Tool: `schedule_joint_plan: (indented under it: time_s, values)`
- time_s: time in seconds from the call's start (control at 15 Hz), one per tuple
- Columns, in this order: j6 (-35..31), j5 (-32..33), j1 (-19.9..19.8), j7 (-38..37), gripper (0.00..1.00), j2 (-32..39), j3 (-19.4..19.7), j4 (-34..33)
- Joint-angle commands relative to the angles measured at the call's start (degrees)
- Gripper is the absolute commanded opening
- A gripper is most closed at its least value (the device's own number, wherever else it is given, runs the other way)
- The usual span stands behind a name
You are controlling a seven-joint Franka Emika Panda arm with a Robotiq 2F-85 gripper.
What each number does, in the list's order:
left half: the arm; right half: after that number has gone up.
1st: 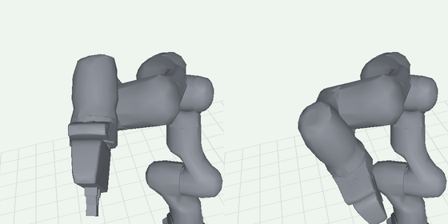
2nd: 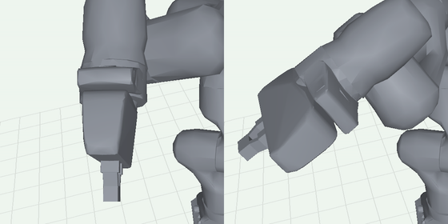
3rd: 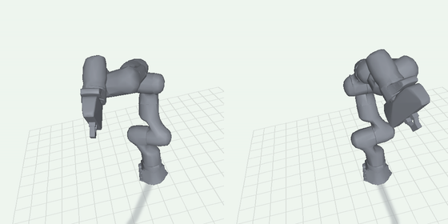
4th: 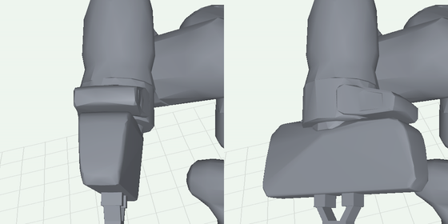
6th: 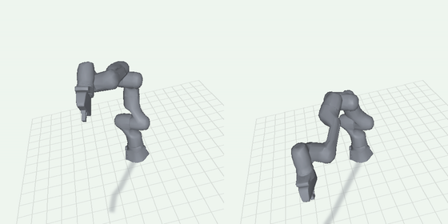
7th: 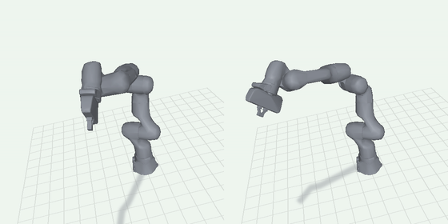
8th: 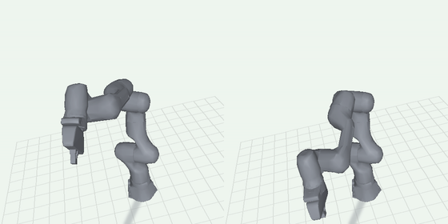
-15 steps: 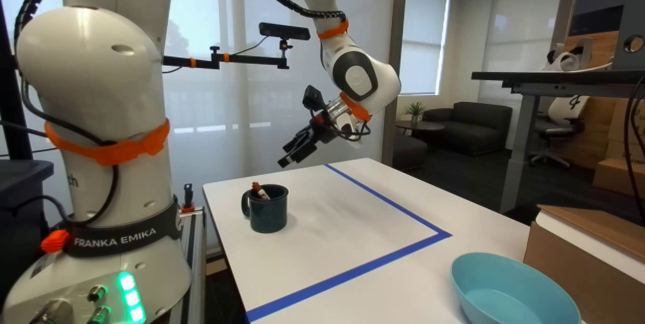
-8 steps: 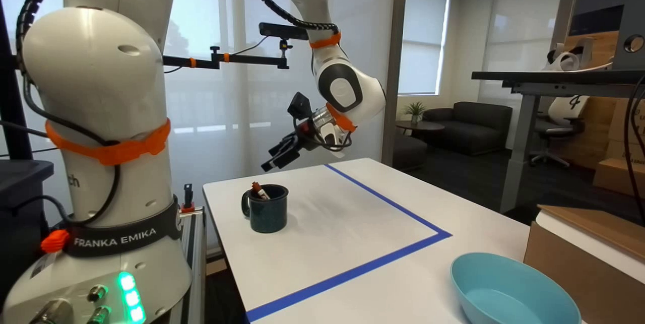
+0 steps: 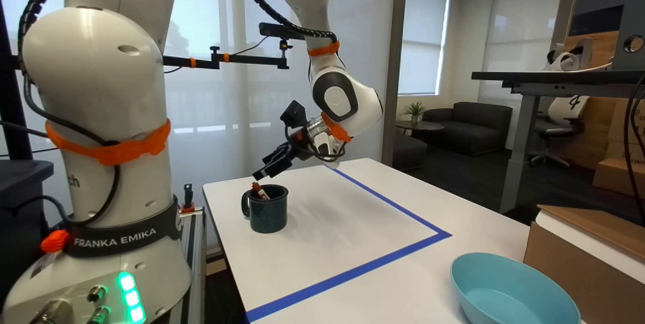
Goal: Take the red marker out of the green mug.
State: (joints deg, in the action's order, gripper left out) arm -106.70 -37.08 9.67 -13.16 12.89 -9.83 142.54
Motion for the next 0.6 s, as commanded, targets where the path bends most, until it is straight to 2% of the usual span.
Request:
schedule_joint_plan:
  time_s: [0.0, 0.53]
  values:
    - [-1.85, -1.81, 0.25, 1.96, 1.0, -0.45, 0.02, 2.13]
    - [-7.47, -2.18, 0.25, 7.41, 1.0, 3.59, -0.38, 1.53]
